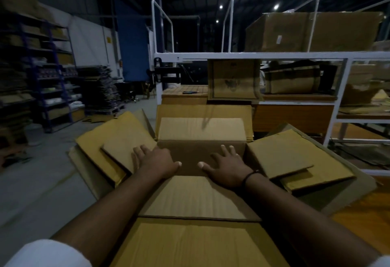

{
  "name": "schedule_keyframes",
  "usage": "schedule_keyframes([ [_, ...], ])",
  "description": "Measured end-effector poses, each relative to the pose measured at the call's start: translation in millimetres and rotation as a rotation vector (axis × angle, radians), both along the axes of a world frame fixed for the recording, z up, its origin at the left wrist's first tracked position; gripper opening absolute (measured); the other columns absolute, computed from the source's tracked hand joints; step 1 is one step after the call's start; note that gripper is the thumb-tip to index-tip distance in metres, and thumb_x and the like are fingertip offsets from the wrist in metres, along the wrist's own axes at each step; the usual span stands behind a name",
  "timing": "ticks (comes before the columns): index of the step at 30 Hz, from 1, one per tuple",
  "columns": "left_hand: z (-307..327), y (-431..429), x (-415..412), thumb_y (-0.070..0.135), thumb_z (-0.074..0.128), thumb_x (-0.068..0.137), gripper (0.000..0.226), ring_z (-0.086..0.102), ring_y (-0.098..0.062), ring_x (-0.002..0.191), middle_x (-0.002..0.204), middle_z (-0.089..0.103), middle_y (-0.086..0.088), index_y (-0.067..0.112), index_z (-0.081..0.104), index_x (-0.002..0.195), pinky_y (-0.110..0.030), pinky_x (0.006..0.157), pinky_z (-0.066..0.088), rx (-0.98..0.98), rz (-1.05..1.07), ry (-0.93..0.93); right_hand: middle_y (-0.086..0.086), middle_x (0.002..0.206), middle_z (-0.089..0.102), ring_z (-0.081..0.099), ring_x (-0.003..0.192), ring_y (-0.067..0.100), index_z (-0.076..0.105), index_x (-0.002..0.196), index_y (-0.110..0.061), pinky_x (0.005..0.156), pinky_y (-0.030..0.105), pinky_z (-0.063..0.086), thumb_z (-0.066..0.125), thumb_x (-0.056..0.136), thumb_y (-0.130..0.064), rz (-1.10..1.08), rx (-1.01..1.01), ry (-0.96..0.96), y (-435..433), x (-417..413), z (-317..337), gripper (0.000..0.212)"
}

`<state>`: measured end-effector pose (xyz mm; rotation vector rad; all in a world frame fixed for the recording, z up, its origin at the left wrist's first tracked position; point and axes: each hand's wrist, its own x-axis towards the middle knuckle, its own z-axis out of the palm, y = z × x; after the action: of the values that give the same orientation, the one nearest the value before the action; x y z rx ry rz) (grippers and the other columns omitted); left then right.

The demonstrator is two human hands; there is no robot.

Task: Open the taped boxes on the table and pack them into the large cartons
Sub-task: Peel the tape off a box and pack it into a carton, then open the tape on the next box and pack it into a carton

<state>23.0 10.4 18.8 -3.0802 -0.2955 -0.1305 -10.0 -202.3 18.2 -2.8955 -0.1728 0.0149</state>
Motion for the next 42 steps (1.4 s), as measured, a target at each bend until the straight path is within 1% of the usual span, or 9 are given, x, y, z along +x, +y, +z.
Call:
schedule_keyframes([
  [4,-2,28,-11,0.085,0.032,0.088,0.087,-0.007,-0.056,0.15,0.169,0.011,-0.019,0.031,0.04,0.155,-0.066,0.119,-0.007,0.012,0.137,-0.03,0.007,0.169,-0.002,-0.013,0.154,0.027,0.029,0.158,-0.029,0.123,0.048,0.003,0.018,0.088,-0.085,0.218,-0.038,-0.089,24,-15,-3,0.09],
  [11,-2,24,-2,0.094,0.033,0.08,0.103,-0.004,-0.063,0.147,0.171,0.005,-0.016,0.026,0.04,0.156,-0.07,0.118,-0.002,-0.042,0.169,0.089,0.006,0.168,0.013,0.005,0.155,0.027,0.036,0.155,-0.026,0.12,0.048,0.023,0.023,0.086,-0.088,0.174,0.015,-0.096,18,-17,-4,0.094],
  [15,2,20,7,0.09,0.042,0.079,0.101,0.018,-0.061,0.144,0.162,0.028,-0.022,0.019,0.045,0.152,-0.07,0.116,0.017,0.003,0.164,0.114,0.005,0.167,0.018,0.009,0.155,0.027,0.038,0.153,-0.025,0.12,0.045,0.022,0.031,0.09,-0.081,0.183,0.042,-0.165,13,-17,-1,0.085],
  [19,18,0,11,0.082,0.05,0.082,0.076,0.059,-0.034,0.114,0.12,0.065,-0.01,0.017,0.063,0.119,-0.054,0.104,0.041,-0.025,-0.01,0.075,0.005,0.167,0.019,0.009,0.154,0.028,0.037,0.153,-0.026,0.122,0.047,0.019,0.036,0.092,-0.077,0.127,0.009,-0.165,-7,-14,8,0.08],
  [24,46,-58,3,0.072,0.058,0.088,0.055,0.063,-0.02,0.089,0.092,0.065,0.0,0.019,0.068,0.102,-0.041,0.09,0.053,-0.111,-0.156,-0.033,0.008,0.162,0.027,0.024,0.148,0.03,0.041,0.15,-0.025,0.119,0.048,0.029,0.042,0.093,-0.072,0.043,-0.011,-0.233,-58,-13,30,0.074],
  [31,84,-158,-1,0.063,0.063,0.09,0.051,0.063,-0.017,0.094,0.106,0.068,0.001,0.021,0.067,0.119,-0.035,0.073,0.053,-0.231,-0.389,-0.185,0.008,0.164,0.025,0.019,0.152,0.031,0.038,0.151,-0.026,0.121,0.049,0.025,0.047,0.092,-0.07,-0.102,-0.014,-0.351,-132,-14,65,0.075],
  [35,103,-224,-7,0.059,0.061,0.093,0.041,0.061,-0.013,0.085,0.096,0.065,0.006,0.023,0.066,0.112,-0.031,0.062,0.046,-0.273,-0.541,-0.239,0.009,0.163,0.028,0.021,0.151,0.032,0.041,0.149,-0.023,0.12,0.051,0.027,0.051,0.093,-0.067,-0.143,0.049,-0.385,-197,-24,79,0.072],
  [39,112,-296,-9,0.06,0.061,0.092,0.041,0.066,-0.012,0.077,0.091,0.067,0.006,0.022,0.067,0.108,-0.035,0.066,0.058,-0.302,-0.659,-0.268,0.011,0.159,0.035,0.029,0.147,0.032,0.044,0.148,-0.021,0.115,0.051,0.035,0.049,0.093,-0.068,-0.222,0.058,-0.427,-267,-34,80,0.073],
  [42,114,-354,-17,0.055,0.063,0.094,0.035,0.062,-0.012,0.084,0.098,0.063,0.006,0.024,0.064,0.109,-0.031,0.064,0.052,-0.314,-0.726,-0.255,0.011,0.155,0.04,0.037,0.141,0.03,0.047,0.145,-0.019,0.111,0.049,0.041,0.049,0.093,-0.067,-0.304,0.045,-0.47,-317,-45,75,0.071],
])
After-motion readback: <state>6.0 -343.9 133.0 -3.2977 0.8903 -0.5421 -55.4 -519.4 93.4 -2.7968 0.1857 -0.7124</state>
